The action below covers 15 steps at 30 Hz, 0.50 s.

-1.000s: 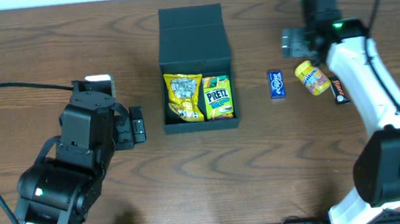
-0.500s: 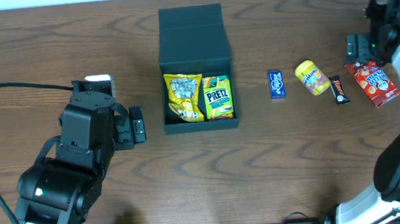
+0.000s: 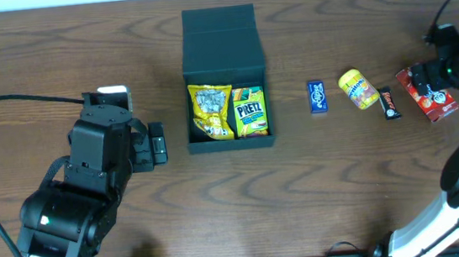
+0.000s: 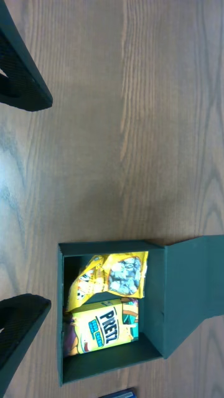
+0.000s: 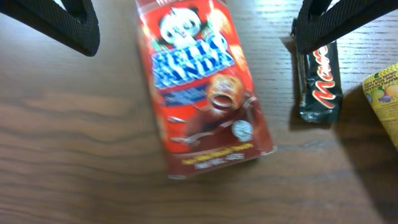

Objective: Pack container
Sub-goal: 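Move the right gripper to the red biscuit box and grasp it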

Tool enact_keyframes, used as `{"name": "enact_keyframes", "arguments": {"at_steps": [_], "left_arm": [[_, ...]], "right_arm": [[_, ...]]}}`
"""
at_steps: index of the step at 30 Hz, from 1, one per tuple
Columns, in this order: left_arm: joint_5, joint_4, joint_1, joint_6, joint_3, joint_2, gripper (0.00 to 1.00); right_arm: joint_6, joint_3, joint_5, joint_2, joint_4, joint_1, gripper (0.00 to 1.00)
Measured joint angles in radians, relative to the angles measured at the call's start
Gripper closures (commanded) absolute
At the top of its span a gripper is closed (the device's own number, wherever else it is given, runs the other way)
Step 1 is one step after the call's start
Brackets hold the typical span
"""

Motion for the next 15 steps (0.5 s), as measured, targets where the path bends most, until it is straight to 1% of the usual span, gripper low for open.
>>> {"name": "enact_keyframes", "arguments": {"at_steps": [5, 15], "left_arm": [[0.0, 0.0, 0.0, 0.0, 0.0, 0.0, 0.05], [0.0, 0.0, 0.0, 0.0, 0.0, 0.0, 0.05]], "right_arm": [[-0.056, 0.0, -0.026, 0.07, 0.039, 0.0, 0.01], [-0.074, 0.0, -0.028, 0.166, 0.095, 0.0, 0.01]]}}
